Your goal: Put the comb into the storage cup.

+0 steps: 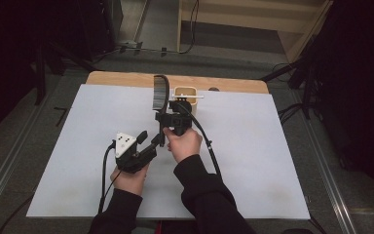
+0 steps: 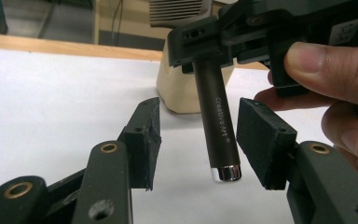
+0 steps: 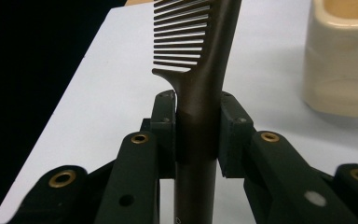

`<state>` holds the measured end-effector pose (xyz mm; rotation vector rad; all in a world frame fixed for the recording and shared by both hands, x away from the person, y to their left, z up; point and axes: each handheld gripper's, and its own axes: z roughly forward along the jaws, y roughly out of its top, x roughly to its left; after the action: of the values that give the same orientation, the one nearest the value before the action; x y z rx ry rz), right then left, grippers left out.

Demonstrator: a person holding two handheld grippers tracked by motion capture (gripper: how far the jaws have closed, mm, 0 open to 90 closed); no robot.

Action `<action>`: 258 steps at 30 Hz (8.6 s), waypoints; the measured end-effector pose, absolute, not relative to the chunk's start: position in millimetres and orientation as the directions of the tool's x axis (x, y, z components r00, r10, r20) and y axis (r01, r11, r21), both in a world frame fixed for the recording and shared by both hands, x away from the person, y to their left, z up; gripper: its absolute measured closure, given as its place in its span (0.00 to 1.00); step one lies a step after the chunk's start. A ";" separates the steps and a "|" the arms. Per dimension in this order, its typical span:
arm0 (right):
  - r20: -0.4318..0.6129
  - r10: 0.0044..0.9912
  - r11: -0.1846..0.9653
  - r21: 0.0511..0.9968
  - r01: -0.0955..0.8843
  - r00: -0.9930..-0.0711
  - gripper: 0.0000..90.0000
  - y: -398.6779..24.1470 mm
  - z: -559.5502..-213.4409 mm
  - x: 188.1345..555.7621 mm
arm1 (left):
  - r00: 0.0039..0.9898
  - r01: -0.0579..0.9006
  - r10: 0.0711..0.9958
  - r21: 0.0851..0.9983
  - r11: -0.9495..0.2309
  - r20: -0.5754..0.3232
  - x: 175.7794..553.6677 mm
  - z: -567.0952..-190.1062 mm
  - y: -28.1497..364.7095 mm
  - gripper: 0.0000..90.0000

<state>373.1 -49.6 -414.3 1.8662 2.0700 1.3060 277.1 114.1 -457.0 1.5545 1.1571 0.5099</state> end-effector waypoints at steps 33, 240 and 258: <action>0.403 0.862 -0.042 0.662 0.748 -0.308 0.78 -79.8 -416.3 364.8 | 0.555 0.730 0.732 0.653 -0.202 -0.394 324.8 -436.9 128.9 0.41; 0.312 0.927 -0.141 0.803 0.579 -0.208 0.78 -128.5 -406.9 479.4 | 0.714 0.651 0.642 0.603 -0.461 -0.281 300.3 -463.4 200.0 0.32; 0.291 0.929 -0.111 0.809 0.578 -0.230 0.78 -124.1 -416.3 472.6 | 0.716 0.650 0.640 0.601 -0.465 -0.279 300.5 -463.6 199.9 0.32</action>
<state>472.6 -124.1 -416.3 1.6553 1.7914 1.2781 300.5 199.9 -463.6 2.2119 0.9740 -0.0179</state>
